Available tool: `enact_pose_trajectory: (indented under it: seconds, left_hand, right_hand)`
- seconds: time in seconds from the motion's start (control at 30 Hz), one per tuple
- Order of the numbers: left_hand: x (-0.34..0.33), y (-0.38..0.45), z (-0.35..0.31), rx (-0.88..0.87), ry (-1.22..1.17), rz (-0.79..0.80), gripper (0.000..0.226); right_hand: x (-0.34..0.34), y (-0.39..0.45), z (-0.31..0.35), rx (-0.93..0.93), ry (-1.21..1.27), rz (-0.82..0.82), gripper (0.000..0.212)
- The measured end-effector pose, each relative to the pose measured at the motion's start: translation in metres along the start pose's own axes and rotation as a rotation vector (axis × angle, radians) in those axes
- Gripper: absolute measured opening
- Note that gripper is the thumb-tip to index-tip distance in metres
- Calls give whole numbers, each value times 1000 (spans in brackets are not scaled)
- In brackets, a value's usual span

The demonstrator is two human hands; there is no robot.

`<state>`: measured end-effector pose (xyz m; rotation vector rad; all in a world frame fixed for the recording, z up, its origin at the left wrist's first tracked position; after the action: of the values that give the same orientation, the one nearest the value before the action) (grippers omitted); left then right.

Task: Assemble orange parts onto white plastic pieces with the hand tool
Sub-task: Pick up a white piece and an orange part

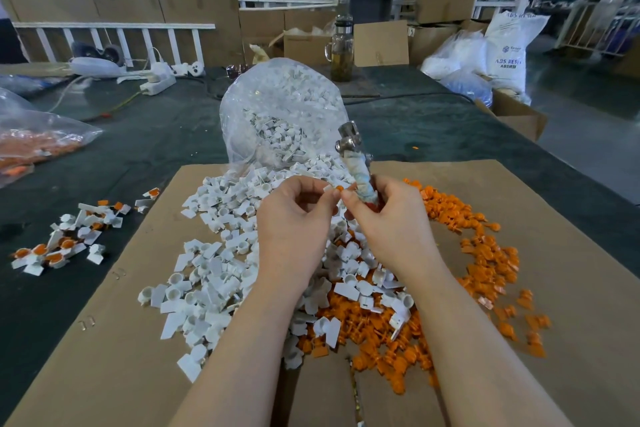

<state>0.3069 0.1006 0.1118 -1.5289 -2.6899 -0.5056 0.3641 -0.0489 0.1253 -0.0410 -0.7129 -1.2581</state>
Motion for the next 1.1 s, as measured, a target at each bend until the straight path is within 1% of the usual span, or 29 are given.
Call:
enact_pose_trajectory:
  seconds: [0.2,0.3,0.4,0.5,0.6,0.7,0.87,1.03,1.1]
  left_hand:
    - [-1,0,0,-6,3,-15,15]
    - [0,2,1,-6,-13,-7,12]
    - [7,6,8,31,-176,-13,9]
    - [14,9,11,33,-350,-11,8]
    - [16,11,10,10,-412,-2,9]
    - [16,13,9,-1,-426,-4,9]
    - [15,14,8,-19,-407,20,12]
    - [16,15,8,-27,-393,31,13]
    - [16,14,9,-21,-407,29,14]
  right_hand:
    - [0,-1,-1,-13,-7,3,15]
    - [-2,-1,-1,-21,24,50,13]
    - [-1,-2,-3,-36,51,136,10]
    - [-5,-5,-4,-41,56,275,10]
    - [-13,-8,0,-19,-47,405,19]
    - [-19,-10,0,-27,-65,467,19]
    - [-24,-11,-1,-38,-69,501,17]
    - [-25,-8,-2,-12,-116,478,3]
    - [-26,-8,-3,-9,-118,464,3]
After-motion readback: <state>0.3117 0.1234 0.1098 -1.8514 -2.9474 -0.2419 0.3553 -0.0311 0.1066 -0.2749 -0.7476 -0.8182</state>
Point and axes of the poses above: each hand's wrist, its own y-axis towards the middle knuckle, its own x-axis out of the back of the hand, z = x × y, the point moved 9 cm from there along y, towards the middle knuckle, and after that the axes turned 7 degrees about z, right-handed, at the moved point
